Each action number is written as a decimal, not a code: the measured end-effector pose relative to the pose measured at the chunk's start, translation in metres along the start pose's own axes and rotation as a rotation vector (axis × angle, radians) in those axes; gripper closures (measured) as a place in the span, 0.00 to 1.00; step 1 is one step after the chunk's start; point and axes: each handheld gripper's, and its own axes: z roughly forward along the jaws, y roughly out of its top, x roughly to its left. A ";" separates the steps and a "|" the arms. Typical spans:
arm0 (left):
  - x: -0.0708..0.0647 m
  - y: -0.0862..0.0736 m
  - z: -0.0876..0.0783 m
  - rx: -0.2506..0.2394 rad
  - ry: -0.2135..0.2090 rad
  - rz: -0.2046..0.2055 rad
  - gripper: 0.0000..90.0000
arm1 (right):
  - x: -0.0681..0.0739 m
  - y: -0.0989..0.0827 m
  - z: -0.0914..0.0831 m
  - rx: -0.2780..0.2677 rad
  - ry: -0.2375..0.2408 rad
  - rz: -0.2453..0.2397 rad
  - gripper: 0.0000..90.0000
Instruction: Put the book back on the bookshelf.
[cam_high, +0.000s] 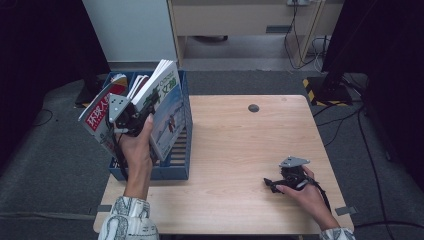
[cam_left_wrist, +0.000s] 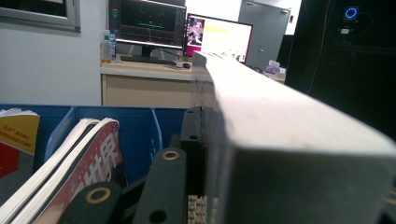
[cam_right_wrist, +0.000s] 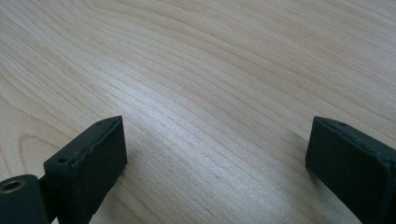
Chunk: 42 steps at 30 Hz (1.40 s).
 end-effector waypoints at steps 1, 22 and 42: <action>0.000 0.000 0.000 0.000 0.000 0.000 0.82 | 0.000 0.000 0.000 0.000 0.000 0.000 0.06; -0.003 -0.004 0.003 0.000 -0.009 -0.013 0.82 | 0.000 0.000 0.000 0.000 0.000 0.000 0.06; 0.000 -0.018 0.009 0.015 -0.008 -0.049 0.82 | 0.000 0.000 0.000 0.000 0.000 0.000 0.06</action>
